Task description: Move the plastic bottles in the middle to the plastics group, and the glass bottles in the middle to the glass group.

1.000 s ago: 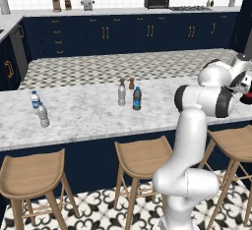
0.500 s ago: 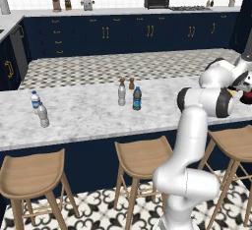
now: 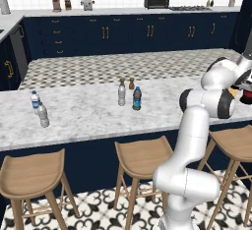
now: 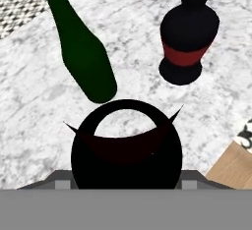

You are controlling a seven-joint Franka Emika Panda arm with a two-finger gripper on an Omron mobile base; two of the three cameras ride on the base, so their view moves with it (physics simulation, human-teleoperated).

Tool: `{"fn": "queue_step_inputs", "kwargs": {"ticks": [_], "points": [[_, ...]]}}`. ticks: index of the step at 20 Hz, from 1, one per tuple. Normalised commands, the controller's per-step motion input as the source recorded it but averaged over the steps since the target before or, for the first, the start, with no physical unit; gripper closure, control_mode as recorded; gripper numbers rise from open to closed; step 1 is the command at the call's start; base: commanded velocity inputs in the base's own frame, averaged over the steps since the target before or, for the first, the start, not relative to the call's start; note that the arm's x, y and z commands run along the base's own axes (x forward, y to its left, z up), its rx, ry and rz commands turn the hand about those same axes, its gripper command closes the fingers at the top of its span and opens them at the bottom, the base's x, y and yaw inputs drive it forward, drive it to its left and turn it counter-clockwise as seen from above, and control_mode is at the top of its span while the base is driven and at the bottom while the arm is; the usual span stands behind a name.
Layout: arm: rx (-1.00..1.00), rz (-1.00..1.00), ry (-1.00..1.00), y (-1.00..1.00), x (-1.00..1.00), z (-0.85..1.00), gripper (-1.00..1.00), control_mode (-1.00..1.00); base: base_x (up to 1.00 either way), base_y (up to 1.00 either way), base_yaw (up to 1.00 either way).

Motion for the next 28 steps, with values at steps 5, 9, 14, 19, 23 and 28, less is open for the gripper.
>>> {"fn": "queue_step_inputs", "kwargs": {"ticks": [5, 9, 14, 19, 23, 28], "points": [[-0.03, -0.04, 0.0, -0.01, 0.0, -0.07, 1.0, -1.0, 0.0, 0.0, 0.0], [0.0, -0.01, 0.03, -0.06, 0.0, -0.06, 1.0, -1.0, 0.0, 0.0, 0.0], [0.0, 0.0, 0.01, -0.04, 0.07, -0.24, 1.0, -1.0, 0.0, 0.0, 0.0], [0.0, 0.0, 0.0, 0.0, 0.13, -0.4, 1.0, -1.0, 0.0, 0.0, 0.0], [0.0, 0.0, 0.0, 0.0, 0.11, -0.19, 1.0, -1.0, 0.0, 0.0, 0.0], [0.0, 0.0, 0.0, 0.0, 0.05, -0.11, 1.0, -1.0, 0.0, 0.0, 0.0]]}}
